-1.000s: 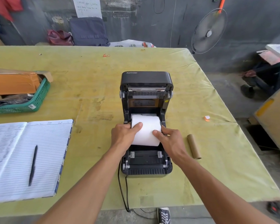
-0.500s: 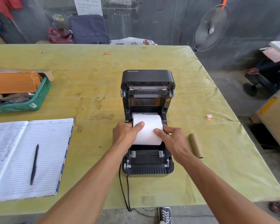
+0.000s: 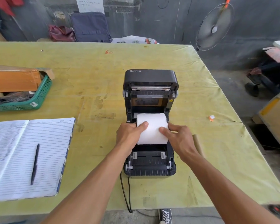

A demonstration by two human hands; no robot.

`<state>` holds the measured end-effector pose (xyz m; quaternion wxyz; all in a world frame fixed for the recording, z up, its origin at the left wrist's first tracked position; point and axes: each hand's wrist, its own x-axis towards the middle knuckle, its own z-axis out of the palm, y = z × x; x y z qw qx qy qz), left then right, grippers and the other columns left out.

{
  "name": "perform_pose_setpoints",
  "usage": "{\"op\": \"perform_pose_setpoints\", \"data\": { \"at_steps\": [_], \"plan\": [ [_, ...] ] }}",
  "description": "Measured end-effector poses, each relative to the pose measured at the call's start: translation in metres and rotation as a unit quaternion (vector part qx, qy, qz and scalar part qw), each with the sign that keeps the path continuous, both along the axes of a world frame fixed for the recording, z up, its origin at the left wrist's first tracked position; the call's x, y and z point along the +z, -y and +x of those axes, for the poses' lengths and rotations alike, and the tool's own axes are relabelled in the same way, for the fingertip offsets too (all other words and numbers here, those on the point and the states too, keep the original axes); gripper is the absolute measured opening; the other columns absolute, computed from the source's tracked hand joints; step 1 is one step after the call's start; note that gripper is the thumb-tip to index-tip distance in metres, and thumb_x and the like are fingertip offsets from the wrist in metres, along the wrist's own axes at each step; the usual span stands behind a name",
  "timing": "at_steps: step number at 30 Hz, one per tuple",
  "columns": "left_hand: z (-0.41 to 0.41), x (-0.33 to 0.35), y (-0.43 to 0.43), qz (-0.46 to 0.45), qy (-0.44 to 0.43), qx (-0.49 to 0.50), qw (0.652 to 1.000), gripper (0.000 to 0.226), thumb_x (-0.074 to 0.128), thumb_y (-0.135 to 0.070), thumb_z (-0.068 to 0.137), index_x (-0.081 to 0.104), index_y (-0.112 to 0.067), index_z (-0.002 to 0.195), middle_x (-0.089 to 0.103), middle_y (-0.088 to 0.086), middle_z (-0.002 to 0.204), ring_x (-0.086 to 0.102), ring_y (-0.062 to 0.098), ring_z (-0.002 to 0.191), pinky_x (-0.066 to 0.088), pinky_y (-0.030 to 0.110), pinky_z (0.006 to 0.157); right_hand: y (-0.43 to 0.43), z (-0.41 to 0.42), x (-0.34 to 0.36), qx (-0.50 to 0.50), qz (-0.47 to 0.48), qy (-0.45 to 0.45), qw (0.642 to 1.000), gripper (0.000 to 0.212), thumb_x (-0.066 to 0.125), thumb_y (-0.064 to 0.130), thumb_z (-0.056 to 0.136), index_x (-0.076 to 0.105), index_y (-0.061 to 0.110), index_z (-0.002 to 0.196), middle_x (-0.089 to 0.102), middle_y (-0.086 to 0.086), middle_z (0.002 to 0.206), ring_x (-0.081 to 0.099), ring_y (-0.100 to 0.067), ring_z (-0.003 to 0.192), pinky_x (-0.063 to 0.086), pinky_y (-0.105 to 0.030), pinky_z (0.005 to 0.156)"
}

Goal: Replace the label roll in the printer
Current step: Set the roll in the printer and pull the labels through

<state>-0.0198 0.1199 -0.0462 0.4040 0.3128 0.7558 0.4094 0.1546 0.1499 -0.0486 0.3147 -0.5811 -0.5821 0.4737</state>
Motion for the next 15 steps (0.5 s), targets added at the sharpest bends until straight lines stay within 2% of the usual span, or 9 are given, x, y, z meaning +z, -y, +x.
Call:
{"op": "perform_pose_setpoints", "data": {
  "at_steps": [3,6,7,10,15],
  "plan": [
    [0.001,0.004,-0.007,0.003,-0.017,-0.011,1.000,0.044,0.076,-0.048,0.079,0.052,-0.012,0.069,0.045,0.006,0.068,0.043,0.018,0.061,0.029,0.028,0.056,0.002,0.001,0.001,-0.010,-0.007,-0.011,1.000,0.061,0.071,0.044,0.088,0.063,0.007,0.135,0.067,-0.001,0.134,0.064,-0.017,0.119,0.051,-0.039,0.105],
    [-0.004,0.004,-0.006,-0.007,-0.012,-0.012,1.000,0.048,0.077,-0.048,0.079,0.048,-0.011,0.068,0.041,0.008,0.069,0.040,0.019,0.063,0.028,0.029,0.058,0.004,-0.002,0.001,-0.004,-0.013,-0.017,1.000,0.055,0.071,0.035,0.092,0.060,0.005,0.136,0.063,0.002,0.135,0.059,-0.010,0.119,0.047,-0.027,0.102],
    [-0.006,0.001,-0.004,-0.013,-0.004,-0.009,1.000,0.050,0.077,-0.047,0.079,0.045,-0.011,0.066,0.040,0.008,0.069,0.040,0.019,0.064,0.028,0.029,0.059,0.006,-0.004,0.002,-0.002,-0.013,-0.014,1.000,0.056,0.071,0.035,0.092,0.059,0.005,0.137,0.062,0.003,0.136,0.058,-0.009,0.121,0.046,-0.027,0.103],
    [-0.008,-0.002,0.000,-0.026,-0.002,-0.004,1.000,0.054,0.077,-0.048,0.079,0.040,-0.013,0.061,0.039,0.007,0.069,0.041,0.020,0.065,0.030,0.030,0.063,0.006,-0.005,-0.001,-0.004,-0.007,0.002,1.000,0.058,0.072,0.040,0.089,0.061,0.010,0.137,0.066,-0.001,0.135,0.061,-0.018,0.126,0.049,-0.040,0.108],
    [-0.007,-0.007,-0.001,-0.037,-0.013,-0.014,0.999,0.046,0.076,-0.047,0.081,0.054,-0.011,0.064,0.047,0.004,0.068,0.046,0.018,0.068,0.033,0.029,0.062,0.006,-0.005,-0.001,-0.013,-0.024,0.009,1.000,0.059,0.073,0.039,0.089,0.060,0.008,0.138,0.065,-0.001,0.136,0.060,-0.019,0.127,0.048,-0.042,0.108]
  ]
}}
